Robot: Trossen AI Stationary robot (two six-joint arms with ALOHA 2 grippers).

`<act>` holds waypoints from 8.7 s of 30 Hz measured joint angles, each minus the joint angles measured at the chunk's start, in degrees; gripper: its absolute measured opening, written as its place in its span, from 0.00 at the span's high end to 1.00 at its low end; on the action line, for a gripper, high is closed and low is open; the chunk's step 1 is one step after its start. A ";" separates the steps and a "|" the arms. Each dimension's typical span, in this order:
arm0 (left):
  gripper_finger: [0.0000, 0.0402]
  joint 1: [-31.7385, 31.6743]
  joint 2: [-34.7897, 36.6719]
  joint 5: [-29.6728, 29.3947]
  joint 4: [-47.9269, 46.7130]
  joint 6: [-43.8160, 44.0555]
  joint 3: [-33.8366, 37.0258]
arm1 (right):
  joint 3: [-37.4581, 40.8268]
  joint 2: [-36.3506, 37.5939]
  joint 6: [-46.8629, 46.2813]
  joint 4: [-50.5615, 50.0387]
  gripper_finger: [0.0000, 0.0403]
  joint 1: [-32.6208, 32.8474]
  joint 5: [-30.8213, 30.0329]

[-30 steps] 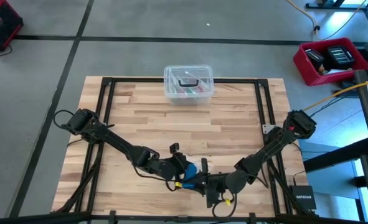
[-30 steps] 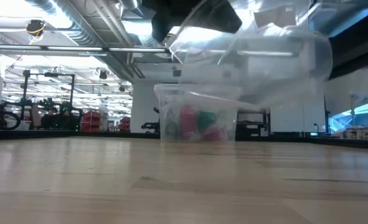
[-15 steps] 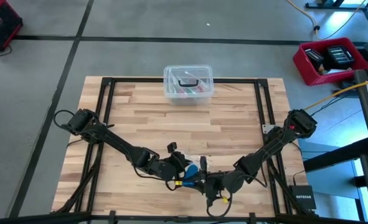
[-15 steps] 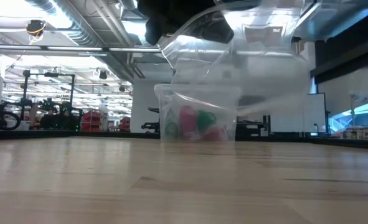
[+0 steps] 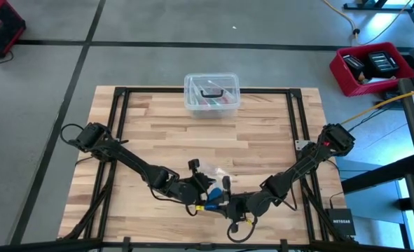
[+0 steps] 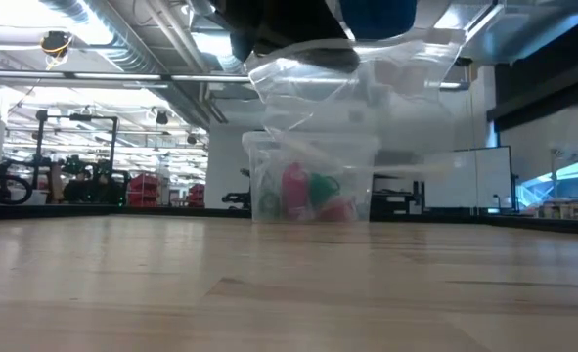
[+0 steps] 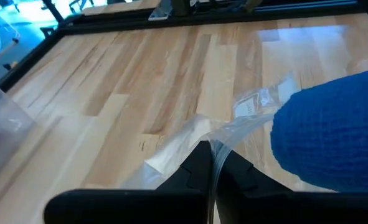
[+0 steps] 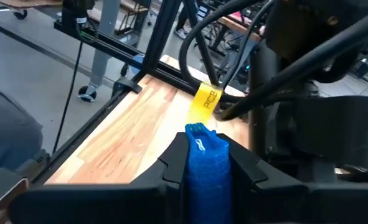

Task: Roll bandage
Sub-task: Put the rolled blue bandage into the transparent zip bag

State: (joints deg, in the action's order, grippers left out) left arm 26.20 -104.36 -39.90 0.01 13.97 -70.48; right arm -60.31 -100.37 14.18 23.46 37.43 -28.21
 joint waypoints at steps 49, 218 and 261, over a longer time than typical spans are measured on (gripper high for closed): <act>0.99 1.45 0.11 7.96 1.66 -0.78 -0.24 | -6.12 2.67 15.64 -6.64 0.84 0.92 -7.08; 0.99 3.35 -4.44 -19.78 0.85 -12.64 -0.31 | -3.37 6.93 -56.98 -59.86 0.85 3.30 -15.80; 0.99 3.31 -4.42 -16.15 6.45 -4.96 -0.35 | -3.34 -0.18 -57.44 -43.24 0.84 -1.15 -30.58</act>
State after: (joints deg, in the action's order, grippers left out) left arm 29.51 -108.77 -56.06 6.46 9.01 -70.83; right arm -63.66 -100.55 -43.26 -19.77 36.28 -58.78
